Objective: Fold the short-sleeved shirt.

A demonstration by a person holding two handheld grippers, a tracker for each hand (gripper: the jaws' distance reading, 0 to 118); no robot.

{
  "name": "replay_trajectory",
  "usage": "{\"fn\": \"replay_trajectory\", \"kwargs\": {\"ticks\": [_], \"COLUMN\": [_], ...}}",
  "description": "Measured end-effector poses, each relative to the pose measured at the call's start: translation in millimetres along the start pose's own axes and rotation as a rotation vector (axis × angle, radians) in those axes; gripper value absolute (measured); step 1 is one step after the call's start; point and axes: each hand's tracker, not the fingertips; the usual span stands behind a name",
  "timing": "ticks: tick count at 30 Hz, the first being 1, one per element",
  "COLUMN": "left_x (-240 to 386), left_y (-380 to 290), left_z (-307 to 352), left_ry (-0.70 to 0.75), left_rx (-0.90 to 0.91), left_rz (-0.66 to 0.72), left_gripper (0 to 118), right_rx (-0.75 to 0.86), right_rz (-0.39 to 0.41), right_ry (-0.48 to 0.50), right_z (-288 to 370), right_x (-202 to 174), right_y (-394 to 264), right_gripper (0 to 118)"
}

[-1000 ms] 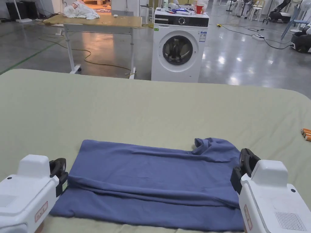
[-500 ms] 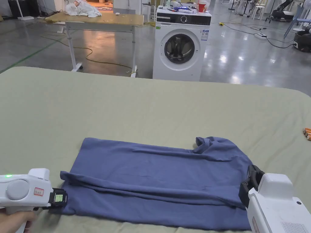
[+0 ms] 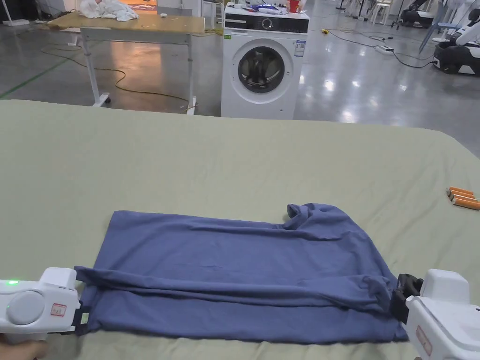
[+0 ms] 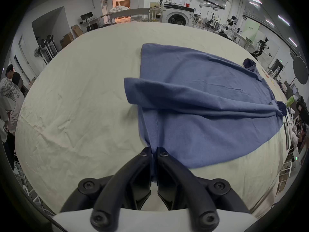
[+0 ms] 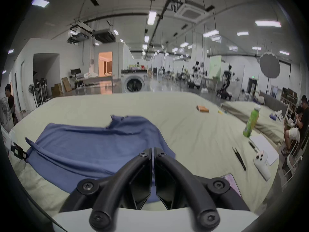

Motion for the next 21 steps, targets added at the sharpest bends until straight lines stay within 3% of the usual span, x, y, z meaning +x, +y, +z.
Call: {"fn": "replay_trajectory", "kwargs": {"ticks": [1,5,7,10,15,16,19,21], "left_x": [-1,-5,-6,-5,-3,-2,-2,-1], "left_y": [-3,-11,-14,-17,-22,-23,-25,-26], "left_z": [7,25,29,31,26,26,28,29], "left_ry": [0.003,0.004,0.002,0.000,0.007,0.007,0.005,0.007], "left_rx": [0.020,0.067,0.079,0.086,0.077,0.075,0.079,0.088], "left_rz": [-0.002,-0.009,-0.006,-0.012,-0.017,-0.017,-0.013,-0.015], "left_gripper": [1,1,1,1,1,1,1,1], "right_rx": [-0.044,-0.223,-0.283,-0.374,-0.421,-0.406,-0.400,-0.397], "right_rz": [0.006,0.009,0.046,0.042,0.046,0.054,0.059,0.060], "right_ry": [0.005,0.040,0.084,0.122,0.089,0.083,0.099,0.131], "right_z": [-6,-34,-45,-62,-80,-77,-71,-70], "right_x": [8,35,39,39,28,26,21,16], "right_y": [-1,-14,-21,-34,-51,-51,-48,-50], "right_gripper": [6,61,67,67,62,57,14,7]}}
